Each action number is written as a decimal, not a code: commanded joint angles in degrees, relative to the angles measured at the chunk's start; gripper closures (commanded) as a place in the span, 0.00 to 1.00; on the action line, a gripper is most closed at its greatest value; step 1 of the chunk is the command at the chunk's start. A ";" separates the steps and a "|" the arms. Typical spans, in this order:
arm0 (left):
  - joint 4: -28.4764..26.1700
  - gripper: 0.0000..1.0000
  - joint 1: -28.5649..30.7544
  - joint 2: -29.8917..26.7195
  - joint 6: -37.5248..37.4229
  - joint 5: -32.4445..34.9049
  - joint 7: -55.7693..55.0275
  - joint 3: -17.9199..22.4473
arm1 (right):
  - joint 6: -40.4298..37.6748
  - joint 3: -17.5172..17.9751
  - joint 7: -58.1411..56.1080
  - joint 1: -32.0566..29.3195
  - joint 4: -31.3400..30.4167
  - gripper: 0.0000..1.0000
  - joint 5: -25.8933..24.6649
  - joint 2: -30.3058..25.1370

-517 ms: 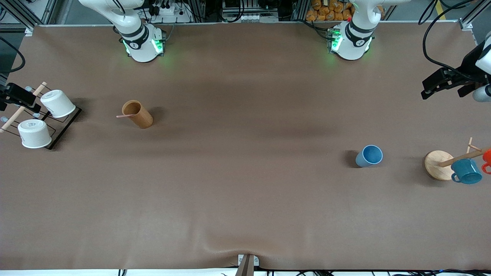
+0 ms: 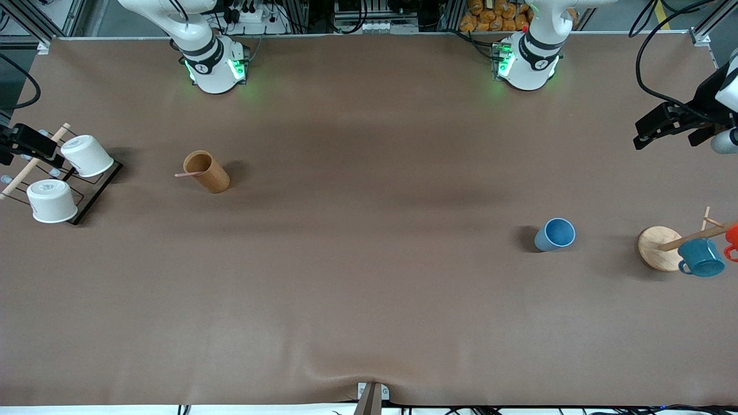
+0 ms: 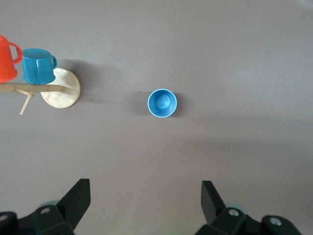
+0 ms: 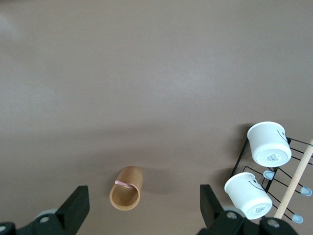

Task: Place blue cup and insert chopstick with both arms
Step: 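Reach the left gripper to the blue cup while the right gripper reaches the chopstick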

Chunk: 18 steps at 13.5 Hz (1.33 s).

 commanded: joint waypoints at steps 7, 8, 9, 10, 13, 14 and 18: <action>-13.74 0.00 3.11 3.52 14.54 -0.14 2.26 0.03 | -5.93 0.70 0.10 -0.19 -0.75 0.00 1.38 12.86; -17.26 0.00 3.38 3.34 18.67 -0.23 2.26 -0.06 | -6.28 0.70 0.28 0.42 -0.83 0.00 1.74 14.28; -19.91 0.00 3.38 3.43 21.94 -0.23 2.26 -0.06 | -6.63 0.70 0.46 0.78 -1.10 0.00 2.00 15.42; -22.19 0.00 3.38 3.69 24.84 -0.23 2.26 -0.06 | -7.60 0.79 0.55 0.87 -1.27 0.00 2.35 16.74; -28.18 0.00 3.56 5.79 35.12 -0.23 2.26 -0.06 | -9.36 0.79 3.60 1.39 -1.27 0.10 5.51 20.34; -29.59 0.00 3.47 6.93 38.28 -0.23 2.26 -0.06 | -9.54 0.79 5.97 2.61 -1.27 0.11 6.13 21.23; -30.48 0.00 3.56 13.87 46.47 -0.23 2.26 -0.06 | -10.68 0.79 7.76 5.70 -1.54 0.23 6.14 24.39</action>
